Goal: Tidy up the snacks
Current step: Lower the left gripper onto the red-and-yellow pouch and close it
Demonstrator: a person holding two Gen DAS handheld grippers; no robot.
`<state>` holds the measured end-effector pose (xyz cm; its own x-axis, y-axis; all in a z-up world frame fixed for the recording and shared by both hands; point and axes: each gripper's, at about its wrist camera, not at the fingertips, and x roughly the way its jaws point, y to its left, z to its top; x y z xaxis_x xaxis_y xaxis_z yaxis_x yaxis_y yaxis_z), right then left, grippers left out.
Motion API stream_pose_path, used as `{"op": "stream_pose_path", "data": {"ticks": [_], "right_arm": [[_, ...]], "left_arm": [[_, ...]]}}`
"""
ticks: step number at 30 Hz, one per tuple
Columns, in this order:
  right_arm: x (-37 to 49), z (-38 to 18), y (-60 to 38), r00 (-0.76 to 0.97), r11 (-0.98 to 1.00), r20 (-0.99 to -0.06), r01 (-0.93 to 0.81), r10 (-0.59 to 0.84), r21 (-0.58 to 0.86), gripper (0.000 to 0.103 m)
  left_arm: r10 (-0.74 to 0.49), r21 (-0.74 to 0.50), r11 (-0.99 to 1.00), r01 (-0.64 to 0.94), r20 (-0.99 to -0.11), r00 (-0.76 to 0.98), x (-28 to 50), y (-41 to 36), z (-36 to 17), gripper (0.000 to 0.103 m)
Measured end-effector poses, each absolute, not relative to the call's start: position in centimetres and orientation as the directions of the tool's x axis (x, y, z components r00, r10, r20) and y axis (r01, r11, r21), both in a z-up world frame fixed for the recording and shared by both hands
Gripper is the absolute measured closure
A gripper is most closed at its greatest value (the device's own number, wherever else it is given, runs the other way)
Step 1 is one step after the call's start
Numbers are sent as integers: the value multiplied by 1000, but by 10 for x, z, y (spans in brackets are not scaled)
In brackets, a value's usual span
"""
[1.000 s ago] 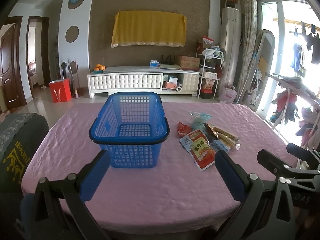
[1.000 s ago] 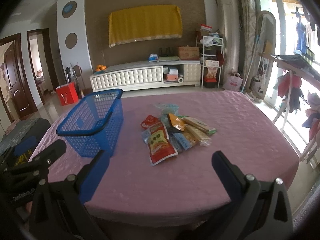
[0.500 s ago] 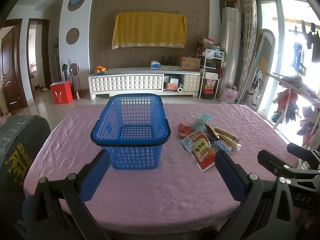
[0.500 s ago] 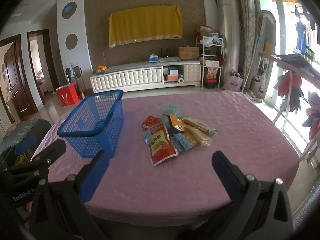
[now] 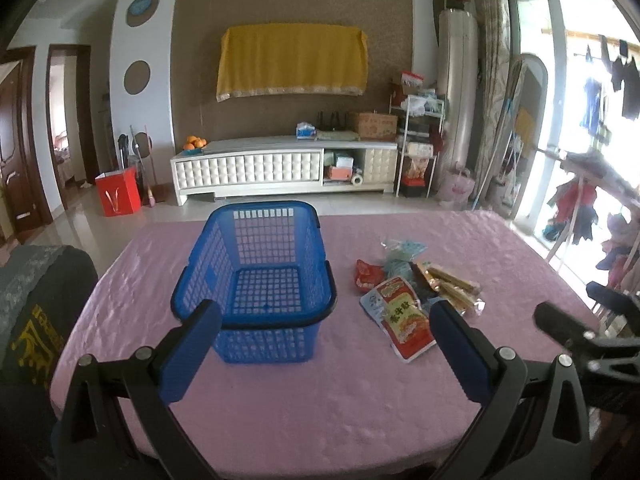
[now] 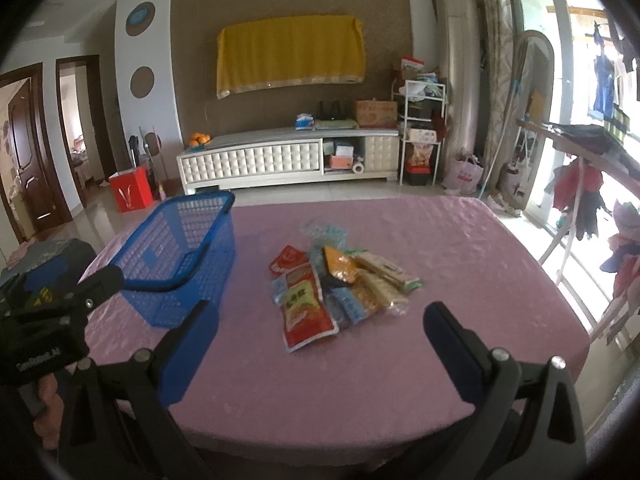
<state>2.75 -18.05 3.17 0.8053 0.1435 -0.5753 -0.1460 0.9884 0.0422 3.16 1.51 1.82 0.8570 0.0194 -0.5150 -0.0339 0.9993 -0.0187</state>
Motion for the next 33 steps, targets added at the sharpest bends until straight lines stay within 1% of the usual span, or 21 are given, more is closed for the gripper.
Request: {"op": "stream_pose_path", "data": {"ticks": [2,6,11,13,18,21,27,30,33], "right_arm": [[38,32,-183,795,987,-589,-155,146,36,0],[60,31,-188,780,986,-609,-164,145,25,0],[84,31,-196,754,975,-627,-217,194,41,0],[92,28,-199,744,973,-639,-230,196,31,0],[109,18,-209,708,965,-679,-264,197,4,0],[120,9,-221,696,968,-699,-249,166,-19,0],[138,-12,-241,658,974,-738,-225,150,-2,0],[149,-26,-244,635,975,-759,-222,142,-3,0],[160,-39,-246,619,974,-774,-226,129,-19,0]], "left_arm": [[21,-6,1000,-29,-535,845,45,12,18,0],[-7,-17,1000,-4,-563,826,66,6,16,0],[-40,-48,999,13,-595,803,91,-2,15,0],[-40,-38,999,21,-616,787,101,-9,11,0],[-85,-66,996,56,-658,748,123,-28,-2,0],[-90,-68,996,60,-679,728,137,-41,-13,0],[-118,-106,993,59,-743,659,164,-59,-42,0],[-130,-132,990,41,-785,606,181,-62,-65,0],[-138,-148,989,30,-809,572,192,-63,-83,0]]}}
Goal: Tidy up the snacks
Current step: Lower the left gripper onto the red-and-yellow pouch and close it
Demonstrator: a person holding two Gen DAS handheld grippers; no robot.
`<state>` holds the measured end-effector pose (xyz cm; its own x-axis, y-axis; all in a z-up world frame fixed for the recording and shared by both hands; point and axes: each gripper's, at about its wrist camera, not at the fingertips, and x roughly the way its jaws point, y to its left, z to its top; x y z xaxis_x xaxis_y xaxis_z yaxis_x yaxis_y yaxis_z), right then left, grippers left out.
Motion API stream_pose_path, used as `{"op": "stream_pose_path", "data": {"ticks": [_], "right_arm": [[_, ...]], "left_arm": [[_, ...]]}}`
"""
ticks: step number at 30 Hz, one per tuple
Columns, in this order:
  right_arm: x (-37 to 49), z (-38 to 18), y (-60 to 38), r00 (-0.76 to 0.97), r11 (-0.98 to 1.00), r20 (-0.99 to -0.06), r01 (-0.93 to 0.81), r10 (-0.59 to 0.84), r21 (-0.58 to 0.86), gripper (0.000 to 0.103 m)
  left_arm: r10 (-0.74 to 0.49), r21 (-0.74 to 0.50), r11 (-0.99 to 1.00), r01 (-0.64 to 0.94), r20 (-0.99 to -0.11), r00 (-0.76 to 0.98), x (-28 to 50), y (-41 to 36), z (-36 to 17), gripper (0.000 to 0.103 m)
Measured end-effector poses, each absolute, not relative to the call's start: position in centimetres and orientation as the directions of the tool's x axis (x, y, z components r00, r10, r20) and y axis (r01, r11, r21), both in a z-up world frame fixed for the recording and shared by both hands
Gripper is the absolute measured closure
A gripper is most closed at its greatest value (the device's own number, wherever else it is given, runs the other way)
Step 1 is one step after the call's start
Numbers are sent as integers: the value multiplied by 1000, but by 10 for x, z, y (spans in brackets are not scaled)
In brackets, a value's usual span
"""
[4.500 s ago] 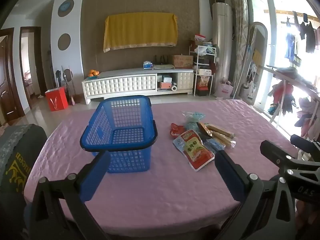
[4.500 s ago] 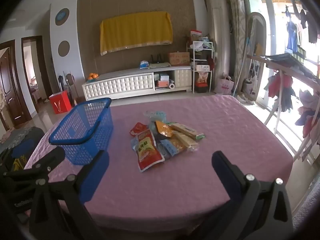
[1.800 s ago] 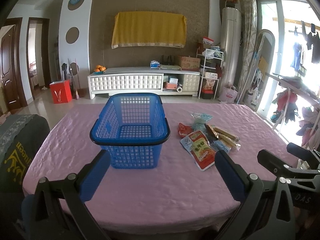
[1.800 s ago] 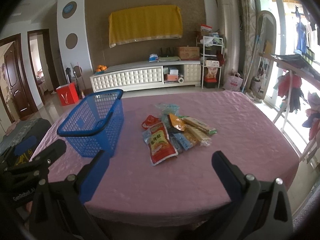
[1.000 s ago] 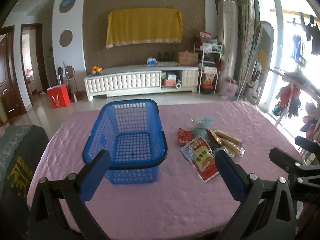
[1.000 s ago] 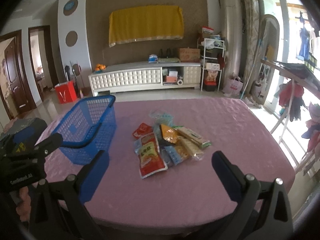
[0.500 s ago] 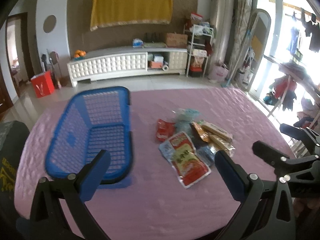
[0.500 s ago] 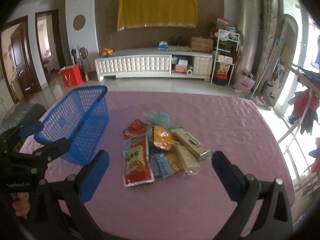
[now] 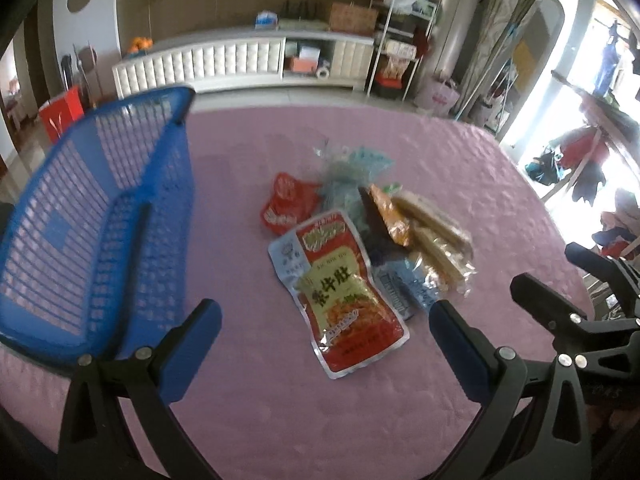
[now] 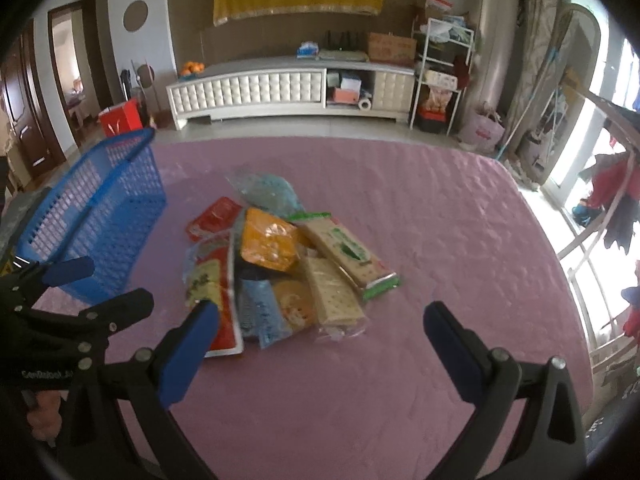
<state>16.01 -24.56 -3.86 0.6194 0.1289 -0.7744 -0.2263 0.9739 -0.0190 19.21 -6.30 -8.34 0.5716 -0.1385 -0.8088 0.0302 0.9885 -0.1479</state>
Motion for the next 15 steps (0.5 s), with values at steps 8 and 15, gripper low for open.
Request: {"op": "stream_pose_path", "data": {"ticks": [8,15], "right_arm": [[189,-67,-251,570,975,-810,-220,135,8,0],[204,-84,-250,545,974,-830,-226,121,-7,0]], "left_arm": [[-174,-204,979,-15,-868,466,226,-67,-123,1],[-195,-255,962,-103,-896,398,248,-57,-155,1]]}}
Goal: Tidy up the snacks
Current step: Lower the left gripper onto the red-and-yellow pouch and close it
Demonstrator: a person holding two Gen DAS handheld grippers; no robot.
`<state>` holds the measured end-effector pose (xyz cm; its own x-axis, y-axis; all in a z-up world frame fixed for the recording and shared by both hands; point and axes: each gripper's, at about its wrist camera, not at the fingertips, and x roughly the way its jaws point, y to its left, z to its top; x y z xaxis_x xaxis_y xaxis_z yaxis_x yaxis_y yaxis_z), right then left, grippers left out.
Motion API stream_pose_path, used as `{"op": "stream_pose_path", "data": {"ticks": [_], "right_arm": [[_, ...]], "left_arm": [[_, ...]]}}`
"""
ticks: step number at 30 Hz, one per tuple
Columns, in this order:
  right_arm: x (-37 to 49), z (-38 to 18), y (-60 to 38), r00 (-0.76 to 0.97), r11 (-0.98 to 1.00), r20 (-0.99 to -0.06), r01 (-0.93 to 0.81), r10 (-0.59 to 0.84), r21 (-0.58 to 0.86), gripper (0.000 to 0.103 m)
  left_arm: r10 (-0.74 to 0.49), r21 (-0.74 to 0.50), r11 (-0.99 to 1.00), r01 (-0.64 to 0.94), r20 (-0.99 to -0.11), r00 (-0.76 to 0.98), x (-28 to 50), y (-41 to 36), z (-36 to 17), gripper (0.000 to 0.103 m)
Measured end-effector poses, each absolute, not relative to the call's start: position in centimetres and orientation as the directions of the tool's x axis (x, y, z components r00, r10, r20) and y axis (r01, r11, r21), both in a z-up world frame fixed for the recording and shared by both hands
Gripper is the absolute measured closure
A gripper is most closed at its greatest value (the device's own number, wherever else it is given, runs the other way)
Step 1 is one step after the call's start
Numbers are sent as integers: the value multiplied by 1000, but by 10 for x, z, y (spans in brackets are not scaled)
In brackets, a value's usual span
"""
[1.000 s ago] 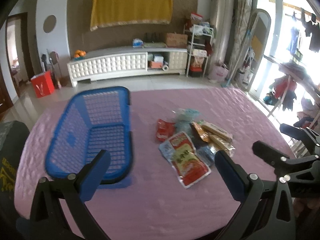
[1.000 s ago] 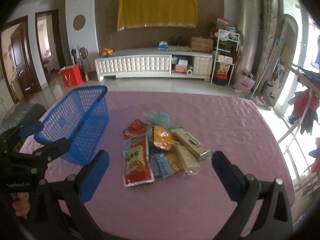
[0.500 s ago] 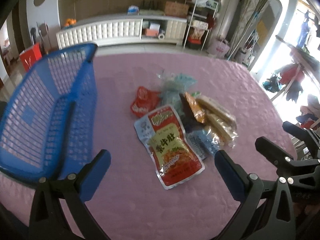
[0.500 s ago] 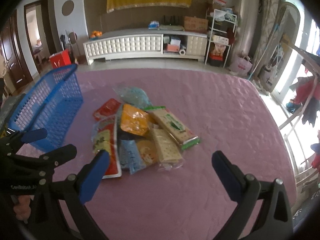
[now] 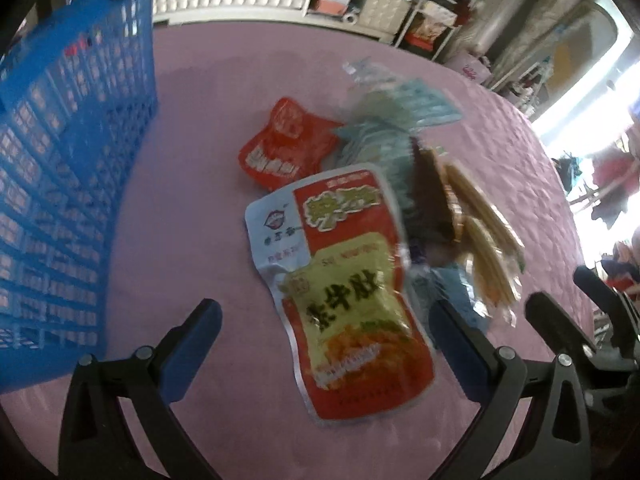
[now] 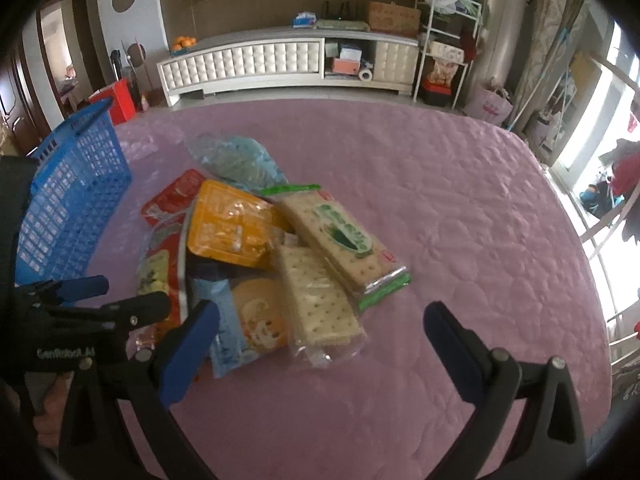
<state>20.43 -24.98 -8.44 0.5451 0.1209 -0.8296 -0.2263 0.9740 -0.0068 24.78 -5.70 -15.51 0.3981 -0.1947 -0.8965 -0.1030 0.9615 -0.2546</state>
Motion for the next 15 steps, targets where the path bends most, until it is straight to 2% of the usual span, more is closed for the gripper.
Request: {"op": "stream_pose_path", "data": {"ticks": [4,6,10,15], "right_arm": [[208,-92,-254,533,976,-838,-219,117,-2,0],[208,-95,-256,526,977,-842,-213,116,1,0],[207,-93,-259,523,979,-844,-202,114,8,0],[204,-85,-259,526,981,-841,-193,125,25,0]], "left_arm": [[-183,-246,962,-116,-902,392,252,-55,-167,2],[-183,-242,965,-106,-903,389,253,-58,-165,7],[-191,-239,968,-74,-899,394,254,-69,-163,36],[-238,-280,958,-58,-894,380,253,-70,-161,52]]}}
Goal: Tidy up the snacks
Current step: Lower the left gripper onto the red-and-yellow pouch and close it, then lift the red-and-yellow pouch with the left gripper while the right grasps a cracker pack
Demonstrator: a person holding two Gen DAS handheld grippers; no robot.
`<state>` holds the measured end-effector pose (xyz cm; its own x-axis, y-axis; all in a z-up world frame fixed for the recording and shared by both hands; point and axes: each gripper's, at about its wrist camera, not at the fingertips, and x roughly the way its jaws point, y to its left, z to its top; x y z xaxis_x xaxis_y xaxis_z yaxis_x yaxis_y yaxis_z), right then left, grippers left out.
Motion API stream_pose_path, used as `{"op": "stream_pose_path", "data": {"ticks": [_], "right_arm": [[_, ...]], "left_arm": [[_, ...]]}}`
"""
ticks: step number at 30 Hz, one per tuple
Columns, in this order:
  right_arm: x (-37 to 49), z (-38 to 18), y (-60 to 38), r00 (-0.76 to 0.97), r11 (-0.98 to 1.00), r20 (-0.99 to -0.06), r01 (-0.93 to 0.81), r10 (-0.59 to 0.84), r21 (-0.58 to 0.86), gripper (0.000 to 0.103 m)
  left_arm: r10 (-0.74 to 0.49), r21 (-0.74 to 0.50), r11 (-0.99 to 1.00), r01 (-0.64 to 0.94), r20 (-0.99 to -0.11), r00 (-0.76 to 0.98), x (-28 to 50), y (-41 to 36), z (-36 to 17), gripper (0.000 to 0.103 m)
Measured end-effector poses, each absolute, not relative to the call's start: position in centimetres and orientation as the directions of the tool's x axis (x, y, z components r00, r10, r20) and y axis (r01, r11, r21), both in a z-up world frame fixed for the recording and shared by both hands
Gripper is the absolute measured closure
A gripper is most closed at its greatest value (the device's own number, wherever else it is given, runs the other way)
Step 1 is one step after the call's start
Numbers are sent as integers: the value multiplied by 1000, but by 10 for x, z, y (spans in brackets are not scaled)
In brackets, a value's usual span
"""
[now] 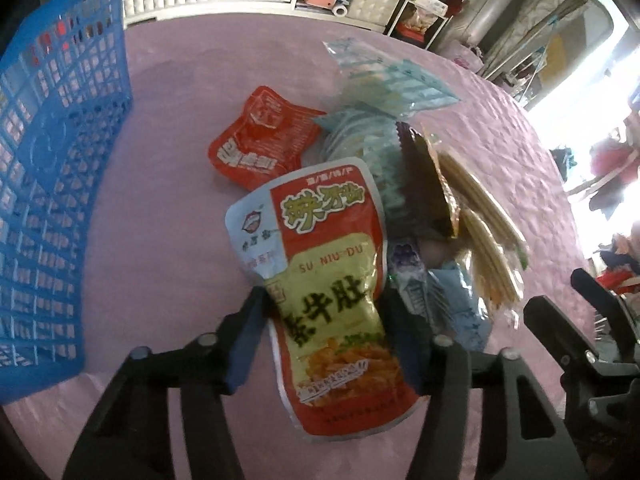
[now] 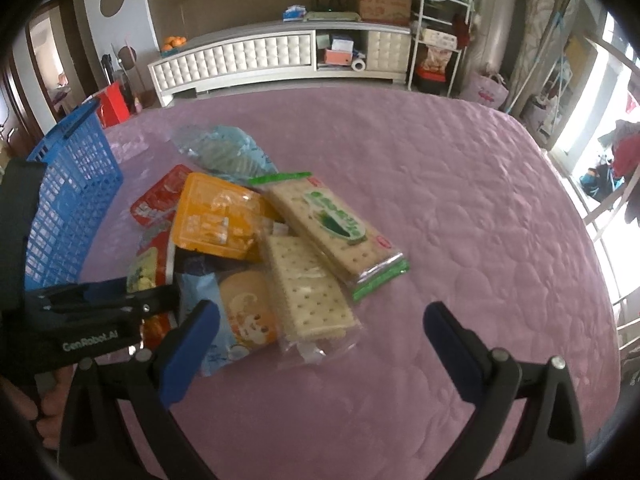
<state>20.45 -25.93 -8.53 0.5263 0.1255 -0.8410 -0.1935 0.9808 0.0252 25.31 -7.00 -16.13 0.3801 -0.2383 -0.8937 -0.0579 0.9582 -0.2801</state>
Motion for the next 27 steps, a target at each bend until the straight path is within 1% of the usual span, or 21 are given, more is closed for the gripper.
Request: {"op": "stream_pose_path", "data": {"ticks": [4,5,11,17,19,21,23,25,27], "right_arm": [[200,-80,-258,531,981,-838,-193,128,27,0],[198,-78,-259,532,981,-838,-193,124,23,0],[192,-70,-263,534,981,-837,-195,117,13,0],[197,-73,-264,514,969,-840,-243,172,49,0],[202,-79,-266,491,962,-850,-266,193,64,2],[210,-87,-267,454,954,-864,-285,217,89,11],[219,-94,-271,426,953,-875,-280,231,115,17],[230,-97,-275,411,952,-879,-276,243,134,18],[242,-95,-277,416,952,-879,-283,233,119,18]], "left_arm": [[-254,-285,958,-24,-887,385,242,-73,-156,66],[-257,-287,958,-18,-884,390,239,-73,-153,67],[-255,-270,962,31,-855,452,219,-75,-130,68],[-247,-263,964,39,-832,497,204,-66,-111,68],[-237,-254,966,36,-831,504,202,-63,-111,68],[-238,-259,965,29,-834,498,203,-59,-111,68],[-241,-266,964,18,-839,488,205,-56,-113,68],[-239,-266,964,14,-840,487,208,-54,-113,68],[-235,-264,965,14,-836,496,211,-55,-112,68]]}}
